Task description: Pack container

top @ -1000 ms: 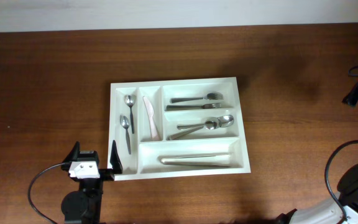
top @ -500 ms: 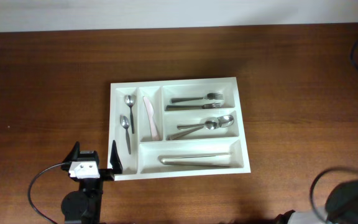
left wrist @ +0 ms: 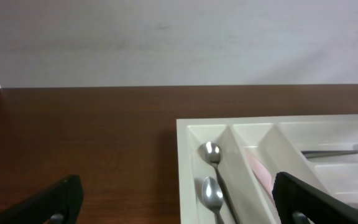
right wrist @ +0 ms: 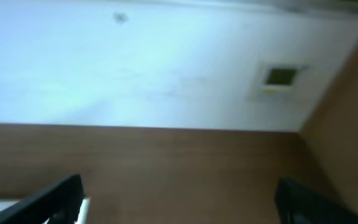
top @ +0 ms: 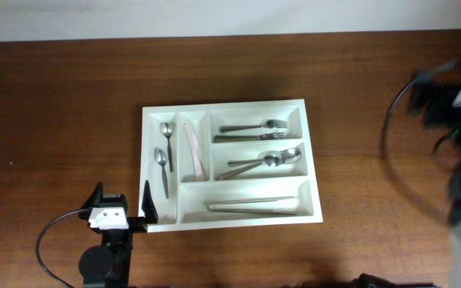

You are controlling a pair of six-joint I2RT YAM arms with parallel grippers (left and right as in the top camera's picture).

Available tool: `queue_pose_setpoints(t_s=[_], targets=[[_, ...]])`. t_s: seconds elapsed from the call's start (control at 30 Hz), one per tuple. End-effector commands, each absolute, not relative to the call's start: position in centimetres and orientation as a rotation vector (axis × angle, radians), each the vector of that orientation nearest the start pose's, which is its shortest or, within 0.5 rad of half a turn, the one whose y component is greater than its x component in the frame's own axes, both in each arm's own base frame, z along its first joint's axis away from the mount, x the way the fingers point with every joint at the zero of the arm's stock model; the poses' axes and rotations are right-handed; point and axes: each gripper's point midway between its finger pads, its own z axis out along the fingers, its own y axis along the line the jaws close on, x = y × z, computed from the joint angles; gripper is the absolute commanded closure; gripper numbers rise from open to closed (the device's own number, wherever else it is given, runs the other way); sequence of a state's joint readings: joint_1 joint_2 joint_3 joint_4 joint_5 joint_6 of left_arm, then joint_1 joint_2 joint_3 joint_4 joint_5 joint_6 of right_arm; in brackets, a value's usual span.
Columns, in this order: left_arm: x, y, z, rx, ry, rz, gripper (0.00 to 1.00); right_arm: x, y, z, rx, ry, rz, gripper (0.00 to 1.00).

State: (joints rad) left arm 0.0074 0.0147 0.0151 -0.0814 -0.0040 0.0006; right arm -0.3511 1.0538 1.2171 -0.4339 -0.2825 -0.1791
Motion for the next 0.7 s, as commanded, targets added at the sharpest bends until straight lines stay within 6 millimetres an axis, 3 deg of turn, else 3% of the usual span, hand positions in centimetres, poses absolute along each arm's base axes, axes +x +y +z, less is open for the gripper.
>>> queue_pose_setpoints(t_s=[0.0, 0.17, 0.33, 0.53, 0.67], targets=[[24.6, 0.1, 15.6, 0.01, 1.65, 0.015, 0.01, 31.1, -3.4, 37.8, -0.137, 1.726, -0.065, 0.01], [24.6, 0.1, 15.6, 0.01, 1.65, 0.015, 0.01, 26.0, 0.4, 36.9, -0.227, 1.578, -0.037, 0.01], [24.6, 0.1, 15.6, 0.01, 1.65, 0.015, 0.01, 21.5, 3.2, 34.7, -0.313, 1.449, 0.013, 0.01], [24.6, 0.1, 15.6, 0.01, 1.65, 0.014, 0.01, 19.4, 4.8, 33.1, -0.373, 1.353, 0.053, 0.01], [24.6, 0.1, 15.6, 0.01, 1.65, 0.015, 0.01, 19.7, 5.1, 31.1, -0.37, 1.366, 0.068, 0.01]])
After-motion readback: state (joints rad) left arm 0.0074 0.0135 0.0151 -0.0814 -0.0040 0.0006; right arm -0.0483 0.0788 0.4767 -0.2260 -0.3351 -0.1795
